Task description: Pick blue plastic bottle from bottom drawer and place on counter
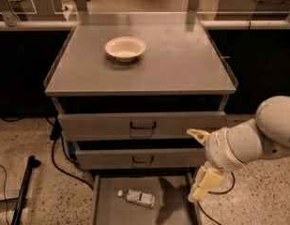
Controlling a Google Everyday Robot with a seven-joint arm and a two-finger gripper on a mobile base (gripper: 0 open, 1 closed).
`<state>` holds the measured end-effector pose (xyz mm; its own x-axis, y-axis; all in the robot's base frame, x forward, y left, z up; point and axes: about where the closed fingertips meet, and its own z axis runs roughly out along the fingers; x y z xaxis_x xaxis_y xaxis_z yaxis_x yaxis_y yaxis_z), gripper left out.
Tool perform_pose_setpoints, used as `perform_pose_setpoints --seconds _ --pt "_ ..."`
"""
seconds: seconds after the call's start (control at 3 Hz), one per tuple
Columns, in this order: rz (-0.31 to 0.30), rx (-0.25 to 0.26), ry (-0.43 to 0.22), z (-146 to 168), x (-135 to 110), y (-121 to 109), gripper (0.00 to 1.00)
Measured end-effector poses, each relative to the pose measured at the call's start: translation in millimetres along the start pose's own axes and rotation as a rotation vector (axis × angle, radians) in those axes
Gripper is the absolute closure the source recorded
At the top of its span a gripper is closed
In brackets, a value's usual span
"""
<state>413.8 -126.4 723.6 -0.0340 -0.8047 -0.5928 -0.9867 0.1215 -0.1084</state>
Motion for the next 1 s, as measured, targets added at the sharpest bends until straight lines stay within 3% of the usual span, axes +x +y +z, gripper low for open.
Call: perform_pose_setpoints --seconds 0.33,0.67,1.0 --pt "0.023 -0.012 0.008 48 22 -3 0.0" --pt "0.059 0.046 0.027 96 46 -19 0.0" --pt "0.059 0.046 0.027 96 46 -19 0.0"
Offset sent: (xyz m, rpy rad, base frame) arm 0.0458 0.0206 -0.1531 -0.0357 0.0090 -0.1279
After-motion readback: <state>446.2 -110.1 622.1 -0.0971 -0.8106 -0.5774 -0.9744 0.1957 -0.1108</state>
